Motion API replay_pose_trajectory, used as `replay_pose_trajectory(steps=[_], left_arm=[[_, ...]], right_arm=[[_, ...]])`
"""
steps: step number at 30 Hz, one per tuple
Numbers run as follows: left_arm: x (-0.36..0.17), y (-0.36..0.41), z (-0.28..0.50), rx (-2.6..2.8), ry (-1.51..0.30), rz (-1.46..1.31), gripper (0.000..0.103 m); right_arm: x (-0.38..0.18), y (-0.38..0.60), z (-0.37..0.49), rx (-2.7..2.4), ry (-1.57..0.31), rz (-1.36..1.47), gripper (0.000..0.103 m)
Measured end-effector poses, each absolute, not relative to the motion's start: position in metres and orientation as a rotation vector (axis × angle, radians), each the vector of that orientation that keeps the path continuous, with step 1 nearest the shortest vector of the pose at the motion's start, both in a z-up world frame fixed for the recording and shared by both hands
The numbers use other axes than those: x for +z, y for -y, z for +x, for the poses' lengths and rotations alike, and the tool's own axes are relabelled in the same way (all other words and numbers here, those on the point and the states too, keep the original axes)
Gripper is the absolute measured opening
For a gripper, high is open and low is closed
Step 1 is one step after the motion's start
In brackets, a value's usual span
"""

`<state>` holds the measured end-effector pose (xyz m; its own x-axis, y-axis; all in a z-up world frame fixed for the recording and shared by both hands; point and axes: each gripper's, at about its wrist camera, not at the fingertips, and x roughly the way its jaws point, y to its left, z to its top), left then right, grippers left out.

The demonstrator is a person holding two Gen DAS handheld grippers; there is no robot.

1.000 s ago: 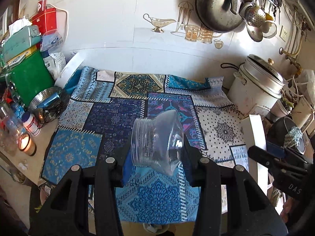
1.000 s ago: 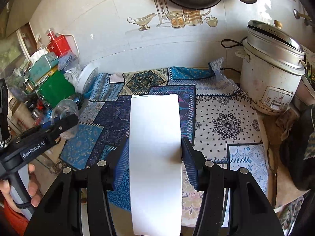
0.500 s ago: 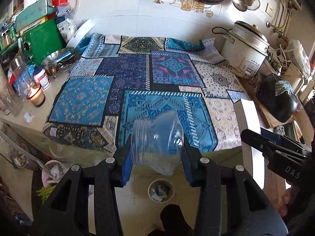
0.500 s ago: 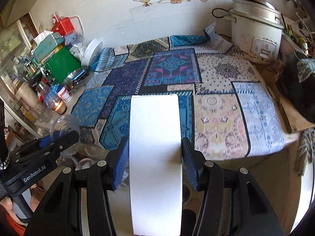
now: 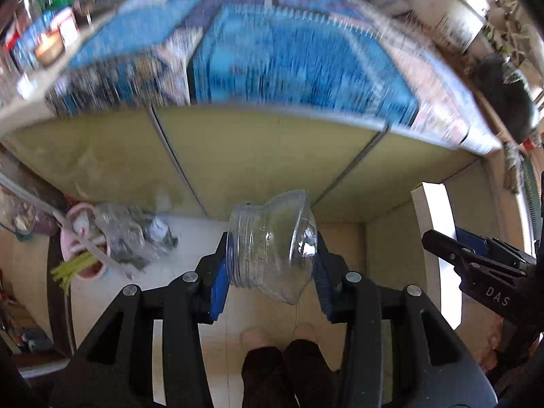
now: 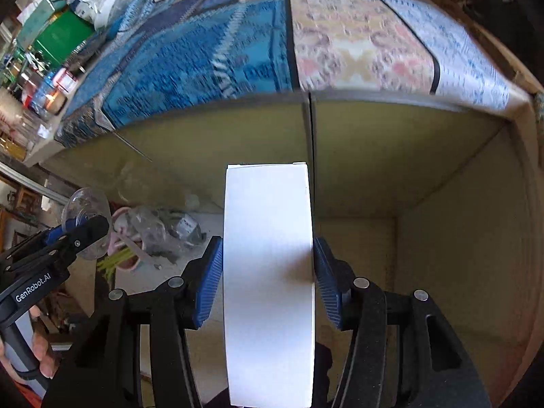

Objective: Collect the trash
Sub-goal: 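Carry the glass jar and white card down over the floor bin, then open both tools to drop the jar and card into the bin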

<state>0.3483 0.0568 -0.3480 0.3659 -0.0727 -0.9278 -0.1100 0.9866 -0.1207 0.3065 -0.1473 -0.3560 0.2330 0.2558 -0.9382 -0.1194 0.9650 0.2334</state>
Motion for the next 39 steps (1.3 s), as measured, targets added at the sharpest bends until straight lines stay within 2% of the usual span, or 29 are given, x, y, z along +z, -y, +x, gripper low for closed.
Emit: replay_pose_trajectory(steps=[8, 16, 23, 29, 39], left_arm=[[-0.505, -0.044, 0.365, 0.055, -1.312, -0.234, 0.043], [-0.661, -0.046, 0.389, 0.074, -1.333, -0.319, 0.043], [-0.763, -0.054, 0.399, 0.07, -1.327, -0.357, 0.043], [-0.828, -0.054, 0.409, 0.052, -1.353, -0.351, 0.043], [-0.886, -0.049, 0.423, 0.03, -1.395, -0.405, 0.043]], right_arm=[[-0.505, 0.169, 0.31, 0.246, -1.457, 0.123, 0.049], [-0.659, 0.162, 0.333, 0.29, -1.499, 0.096, 0.049], [-0.781, 0.134, 0.35, 0.34, -1.548, 0.118, 0.049], [-0.835, 0.104, 0.362, 0.371, -1.556, 0.079, 0.049], [-0.839, 0.109, 0.361, 0.399, -1.536, 0.026, 0.05]])
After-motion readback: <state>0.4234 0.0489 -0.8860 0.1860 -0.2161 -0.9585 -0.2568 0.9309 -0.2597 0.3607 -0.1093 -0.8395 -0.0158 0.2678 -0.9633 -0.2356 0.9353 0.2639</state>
